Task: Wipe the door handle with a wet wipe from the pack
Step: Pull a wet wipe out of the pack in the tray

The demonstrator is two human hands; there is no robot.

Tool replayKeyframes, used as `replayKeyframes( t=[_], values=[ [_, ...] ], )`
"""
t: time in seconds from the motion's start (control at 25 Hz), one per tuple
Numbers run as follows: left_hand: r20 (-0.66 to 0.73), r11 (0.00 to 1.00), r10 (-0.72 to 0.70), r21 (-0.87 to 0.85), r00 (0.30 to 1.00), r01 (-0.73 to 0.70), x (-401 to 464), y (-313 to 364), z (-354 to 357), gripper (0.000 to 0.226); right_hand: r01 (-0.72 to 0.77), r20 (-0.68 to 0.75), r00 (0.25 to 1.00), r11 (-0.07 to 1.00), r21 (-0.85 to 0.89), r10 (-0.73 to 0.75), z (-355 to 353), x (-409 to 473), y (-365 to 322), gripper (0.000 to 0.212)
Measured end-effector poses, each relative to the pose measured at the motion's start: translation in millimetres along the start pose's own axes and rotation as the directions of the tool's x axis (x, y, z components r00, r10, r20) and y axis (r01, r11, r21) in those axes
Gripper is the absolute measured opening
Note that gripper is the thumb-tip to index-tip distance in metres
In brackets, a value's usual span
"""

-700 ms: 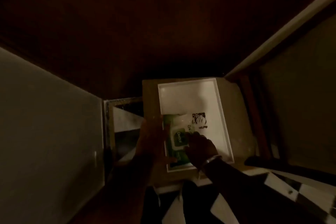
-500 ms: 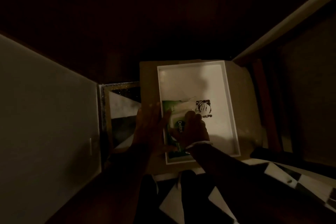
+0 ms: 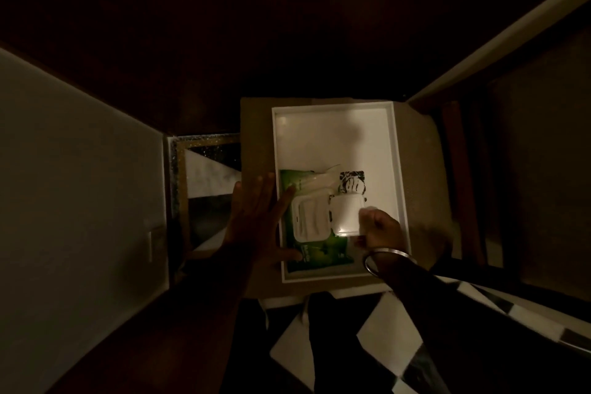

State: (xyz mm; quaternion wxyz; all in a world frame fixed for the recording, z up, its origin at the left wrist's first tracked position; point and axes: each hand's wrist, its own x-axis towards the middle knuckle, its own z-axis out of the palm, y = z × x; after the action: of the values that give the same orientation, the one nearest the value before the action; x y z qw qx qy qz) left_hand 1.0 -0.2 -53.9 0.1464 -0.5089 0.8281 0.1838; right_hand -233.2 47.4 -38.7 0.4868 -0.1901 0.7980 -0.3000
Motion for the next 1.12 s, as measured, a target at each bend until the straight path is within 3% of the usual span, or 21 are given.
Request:
replayKeyframes(
  t=[0.12, 0.2, 0.28, 0.36, 0.48, 0.64, 0.8, 0.84, 0.92, 1.0, 1.12],
  values=[
    [-0.026, 0.999, 0.046, 0.024, 0.999, -0.045, -2, 7, -13, 0.123, -0.007, 0.078, 0.997, 1.000, -0.020, 0.008, -2, 1, 0, 0.032],
    [-0.075, 0.996, 0.030, -0.082, 0.997, -0.036, -4, 19, -27, 0.100, -0.018, 0.075, 0.997, 0.999, 0.049, 0.014, 1, -1, -3, 0.022],
    [-0.134, 0.986, -0.063, -0.165, 0.989, 0.040, -1, 38, -40, 0.063, -0.032, 0.069, 0.997, 0.988, 0.153, 0.022, 1, -7, -7, 0.015],
    [-0.093, 0.971, -0.190, -0.164, 0.977, 0.174, 6, 58, -44, 0.050, -0.043, 0.074, 0.997, 0.982, 0.183, 0.030, 0, -8, -8, 0.013],
    [0.004, 0.942, -0.318, -0.111, 0.948, 0.316, 11, 77, -40, 0.048, 0.053, 0.086, 0.995, 0.998, 0.030, -0.056, -3, -9, -7, 0.012],
    [-0.030, 0.951, -0.298, -0.099, 0.954, 0.293, 10, 88, -33, 0.030, 0.097, 0.083, 0.992, 0.992, -0.080, -0.090, -4, -14, -10, 0.021],
    [-0.063, 0.921, -0.333, -0.234, 0.941, 0.311, 5, 85, -39, 0.020, 0.147, 0.050, 0.989, 0.967, -0.209, -0.140, 1, -22, -19, 0.030],
    [-0.082, 0.870, -0.393, -0.356, 0.916, 0.341, 1, 79, -43, 0.021, 0.208, 0.079, 0.978, 0.942, -0.264, -0.193, 4, -26, -22, 0.031],
    [0.001, 0.619, -0.537, -0.679, 0.843, 0.395, -10, 63, -56, 0.021, 0.393, 0.226, 0.917, 0.839, -0.376, -0.328, 12, -35, -25, 0.036],
    [0.148, 0.381, -0.571, -0.823, 0.808, 0.420, -22, 44, -63, 0.022, 0.559, 0.433, 0.826, 0.625, -0.544, -0.361, 29, -41, -24, 0.046],
    [0.206, 0.072, -0.572, -0.952, 0.794, 0.299, -34, 19, -71, 0.019, 0.586, 0.531, 0.808, 0.244, -0.773, -0.255, 53, -50, -14, 0.058]
  ],
)
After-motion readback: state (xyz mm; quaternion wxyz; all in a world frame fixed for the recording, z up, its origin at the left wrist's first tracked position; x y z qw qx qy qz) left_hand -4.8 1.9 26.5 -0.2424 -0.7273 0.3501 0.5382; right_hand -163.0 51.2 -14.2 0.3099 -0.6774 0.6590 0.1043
